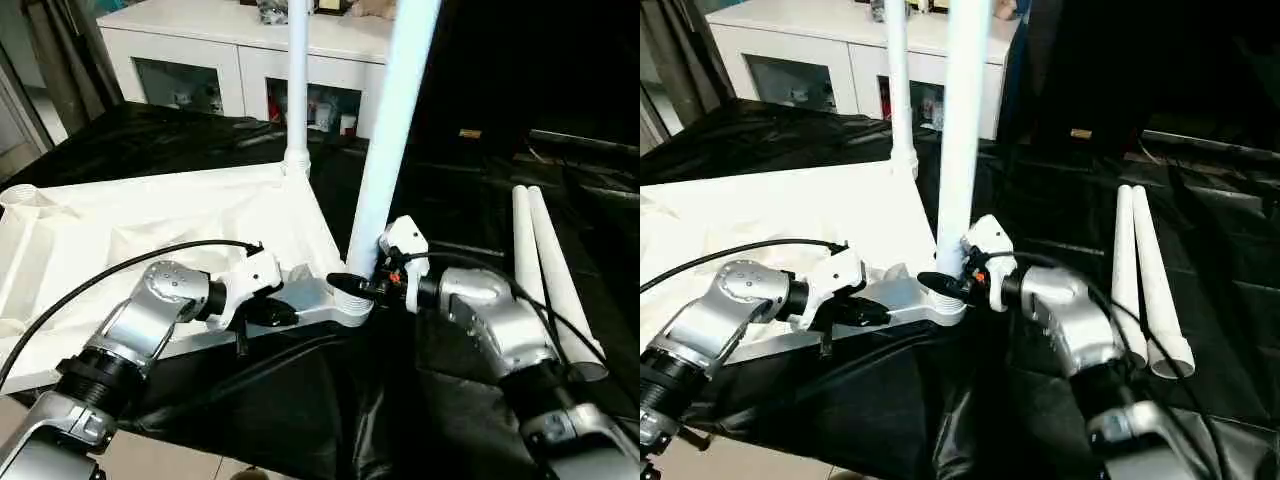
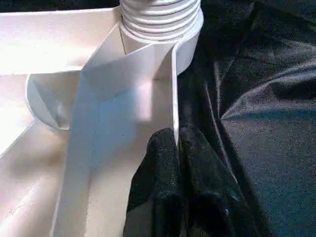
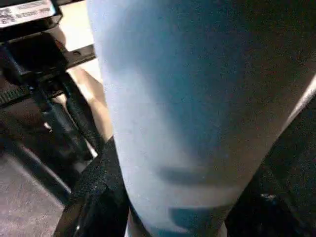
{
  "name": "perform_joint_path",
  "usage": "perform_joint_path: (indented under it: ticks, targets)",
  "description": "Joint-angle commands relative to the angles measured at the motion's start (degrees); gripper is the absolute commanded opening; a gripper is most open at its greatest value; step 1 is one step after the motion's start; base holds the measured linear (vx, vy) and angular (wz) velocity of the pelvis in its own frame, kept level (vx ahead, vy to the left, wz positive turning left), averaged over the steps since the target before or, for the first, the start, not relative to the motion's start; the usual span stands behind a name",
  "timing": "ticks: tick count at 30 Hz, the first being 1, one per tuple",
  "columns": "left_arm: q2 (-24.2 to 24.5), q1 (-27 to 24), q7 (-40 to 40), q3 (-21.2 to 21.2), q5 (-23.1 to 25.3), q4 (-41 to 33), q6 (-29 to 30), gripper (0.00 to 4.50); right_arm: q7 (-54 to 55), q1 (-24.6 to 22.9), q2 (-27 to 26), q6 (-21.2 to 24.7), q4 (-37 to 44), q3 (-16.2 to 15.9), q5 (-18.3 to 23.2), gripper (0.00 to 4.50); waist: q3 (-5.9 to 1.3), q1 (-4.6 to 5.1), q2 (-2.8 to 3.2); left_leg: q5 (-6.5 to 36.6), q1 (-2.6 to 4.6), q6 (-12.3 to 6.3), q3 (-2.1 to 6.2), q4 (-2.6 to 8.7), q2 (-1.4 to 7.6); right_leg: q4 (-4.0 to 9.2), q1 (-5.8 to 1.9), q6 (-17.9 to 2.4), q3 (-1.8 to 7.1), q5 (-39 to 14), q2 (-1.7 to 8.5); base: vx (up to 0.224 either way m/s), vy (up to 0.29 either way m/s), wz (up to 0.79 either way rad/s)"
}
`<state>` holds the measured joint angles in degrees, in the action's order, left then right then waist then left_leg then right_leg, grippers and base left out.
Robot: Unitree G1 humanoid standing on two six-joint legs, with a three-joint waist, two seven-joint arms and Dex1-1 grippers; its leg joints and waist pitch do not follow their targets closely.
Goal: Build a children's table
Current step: Rotate table base
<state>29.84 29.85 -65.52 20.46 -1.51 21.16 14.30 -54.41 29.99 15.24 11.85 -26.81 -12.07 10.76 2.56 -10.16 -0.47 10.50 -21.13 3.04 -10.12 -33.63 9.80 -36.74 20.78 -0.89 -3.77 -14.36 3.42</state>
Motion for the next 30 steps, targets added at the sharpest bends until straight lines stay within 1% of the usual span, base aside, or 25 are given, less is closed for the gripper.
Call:
perform_joint_path:
  ticks: [1,3,5,7,8,9,10,11,13,14,15,16,17,19,20,21,22,23,25,26,28,30]
  targets:
    - [-0.03,0.71,1.92,0.27,2.04,1.65,-0.46,0.0,-3.72,-2.96,-0.29,2.43,-4.99,-5.57,-2.54,1.92,-2.6,0.63,-0.07,11.97,1.01,0.25,1.74,4.87,4.39,5.2,-1.0,-10.19,3.75,-8.52,6.45,0.0,0.0,0.0]
    - [-0.1,0.81,1.85,0.24,2.01,1.85,-0.89,0.0,-3.31,-2.54,-0.59,1.54,-6.47,-4.79,-2.61,1.92,-2.51,0.71,-0.06,13.33,1.12,0.6,1.75,5.02,4.42,5.38,-0.87,-10.03,3.78,-10.11,6.44,0.0,0.0,0.0]
    - [-0.39,0.85,1.83,0.03,1.72,1.99,-1.7,0.0,-3.5,-2.24,-0.78,0.61,-7.74,-4.2,-2.7,1.92,-2.42,0.79,-0.03,15.54,1.31,1.34,1.88,5.19,4.47,5.77,-0.78,-9.6,3.88,-13.41,6.59,0.0,0.0,0.0]
    - [-1.03,1.11,1.88,-0.42,1.16,2.35,-1.92,0.0,-3.73,-1.96,-1.07,-0.28,-8.84,-3.59,-2.58,1.92,-2.45,0.81,0.27,16.79,1.49,1.89,1.95,5.27,4.58,5.89,-0.65,-9.46,3.94,-14.16,6.65,0.0,0.0,0.0]
    - [-1.14,1.21,1.84,-0.5,1.05,2.38,-1.73,0.28,-3.76,-1.89,-1.13,-0.46,-9.05,-3.45,-2.55,1.92,-2.44,0.87,0.13,16.98,1.43,2.04,1.99,5.33,4.57,5.81,-0.74,-9.58,3.92,-13.79,6.57,0.0,0.0,0.0]
    - [-1.21,1.35,1.51,-0.54,0.86,2.53,-1.4,0.45,-3.74,-1.73,-1.23,-0.75,-9.49,-3.21,-2.47,1.92,-2.47,0.88,0.1,17.03,1.49,2.07,1.97,5.37,4.59,5.79,-0.73,-9.65,3.9,-13.56,6.54,0.0,0.0,0.0]
    - [-1.22,1.37,1.43,-0.56,0.82,2.56,-1.35,0.57,-3.73,-1.69,-1.25,-0.84,-9.62,-3.17,-2.45,1.92,-2.44,0.91,0.17,17.4,1.49,2.1,1.98,5.39,4.58,5.81,-0.7,-9.8,3.92,-13.64,6.58,0.0,0.0,0.0]
    - [-1.25,1.42,1.26,-0.59,0.73,2.63,-1.23,0.57,-3.72,-1.61,-1.31,-1.02,-9.89,-3.07,-2.41,1.92,-2.46,0.91,0.17,17.44,1.49,2.1,1.99,5.38,4.56,5.83,-0.74,-9.86,3.95,-13.69,6.62,0.0,0.0,0.0]
    - [-1.03,1.9,1.69,-0.01,1.93,3.6,-1.33,0.85,-3.84,-1.4,-1.48,-1.66,-10.53,-2.88,-2.29,1.92,-2.54,0.99,0.29,17.07,1.36,2.03,2.07,5.41,4.56,5.76,-0.85,-9.82,3.91,-13.23,6.61,0.0,0.0,0.0]
    - [-1.01,1.92,1.72,0.02,2.0,3.64,-1.34,0.85,-3.85,-1.39,-1.48,-1.68,-10.54,-2.88,-2.29,1.92,-2.59,1.06,0.35,16.73,1.33,2.02,2.09,5.41,4.6,5.71,-0.89,-9.87,3.93,-12.56,6.62,0.0,0.0,0.0]
    - [-0.78,2.22,1.32,0.47,2.48,4.47,-1.01,1.03,-4.09,-1.35,-1.63,-1.8,-10.54,-2.65,-2.04,1.92,-2.67,1.15,0.39,15.94,1.25,1.97,2.13,5.4,4.62,5.48,-0.95,-10.1,3.86,-10.68,6.49,0.0,0.0,0.0]
    - [-0.84,2.43,1.09,0.39,2.45,5.06,-1.2,1.04,-4.25,-1.29,-1.74,-1.96,-10.68,-2.51,-1.99,1.92,-2.77,1.28,0.52,15.47,1.24,1.85,2.06,5.32,4.55,5.37,-0.99,-10.39,3.8,-8.85,6.39,0.0,0.0,0.0]
    - [-0.88,2.59,1.05,0.35,2.48,5.42,-1.32,1.04,-4.3,-1.29,-1.78,-2.03,-10.71,-2.47,-1.97,1.92,-2.86,1.34,0.41,14.8,1.27,1.71,2.0,5.27,4.54,5.25,-1.07,-10.79,3.75,-6.98,6.34,0.0,0.0,0.0]
    - [-0.92,2.9,1.21,0.31,2.69,6.08,-1.7,1.04,-4.32,-1.33,-1.82,-2.1,-10.7,-2.44,-1.95,1.92,-2.83,1.4,0.52,14.52,1.27,1.57,1.96,5.25,4.5,5.14,-1.13,-11.32,3.68,-5.64,6.26,0.0,0.0,0.0]
    - [-0.97,3.16,1.31,0.26,2.8,6.51,-1.75,0.9,-4.35,-1.36,-1.84,-2.19,-10.7,-2.41,-1.94,1.92,-2.77,1.46,0.44,14.82,1.28,1.45,1.87,5.24,4.49,5.22,-1.12,-11.53,3.71,-5.74,6.3,0.0,0.0,0.0]
    - [-0.99,3.27,1.3,0.19,2.79,6.68,-1.78,0.8,-4.36,-1.37,-1.85,-2.23,-10.69,-2.39,-1.93,1.92,-2.76,1.39,0.69,15.14,1.33,1.52,1.88,5.22,4.48,5.27,-1.08,-11.59,3.74,-6.15,6.35,0.0,0.0,0.0]
    - [-1.22,3.58,1.37,-0.3,2.48,7.08,-1.69,0.72,-4.43,-1.37,-1.89,-2.35,-10.75,-2.3,-1.95,1.92,-2.62,1.44,0.55,16.23,1.41,1.65,1.84,5.3,4.5,5.52,-1.02,-11.58,3.79,-7.84,6.41,0.0,0.0,0.0]
    - [-1.29,3.67,1.43,-0.45,2.43,7.21,-1.72,0.68,-4.45,-1.36,-1.9,-2.38,-10.78,-2.27,-1.96,1.92,-2.55,1.35,0.59,17.2,1.48,1.88,1.88,5.34,4.54,5.74,-0.98,-11.43,3.86,-9.95,6.58,0.0,0.0,0.0]
    - [-1.42,4.01,1.27,-0.89,2.14,7.66,-1.89,0.49,-4.57,-1.32,-1.94,-2.55,-10.93,-2.12,-2.03,1.92,-2.47,1.23,0.59,17.99,1.66,2.02,1.9,5.41,4.61,5.95,-0.8,-11.12,3.95,-12.07,6.59,0.0,0.0,0.0]
    - [-1.45,4.06,1.03,-1.02,1.94,7.75,-2.08,0.49,-4.62,-1.31,-1.93,-2.63,-11.02,-2.08,-2.06,1.92,-2.47,1.13,0.57,18.17,1.63,2.04,1.94,5.45,4.63,6.05,-0.88,-10.93,3.99,-13.04,6.71,0.0,0.0,0.0]
    - [-1.55,3.97,0.41,-1.37,1.22,7.62,-1.8,0.2,-4.71,-1.29,-1.89,-2.76,-11.16,-2.03,-2.09,1.92,-2.5,1.04,0.59,17.83,1.57,2.1,2.02,5.53,4.68,6.02,-0.87,-10.66,3.95,-13.21,6.68,0.0,0.0,0.0]
    - [-1.58,3.78,0.07,-1.59,0.72,7.26,-1.44,0.13,-4.71,-1.25,-1.93,-2.8,-11.29,-2.0,-2.08,1.92,-2.54,1.03,0.6,17.36,1.54,2.1,2.0,5.54,4.72,5.92,-0.87,-10.76,3.95,-12.06,6.62,0.0,0.0,0.0]
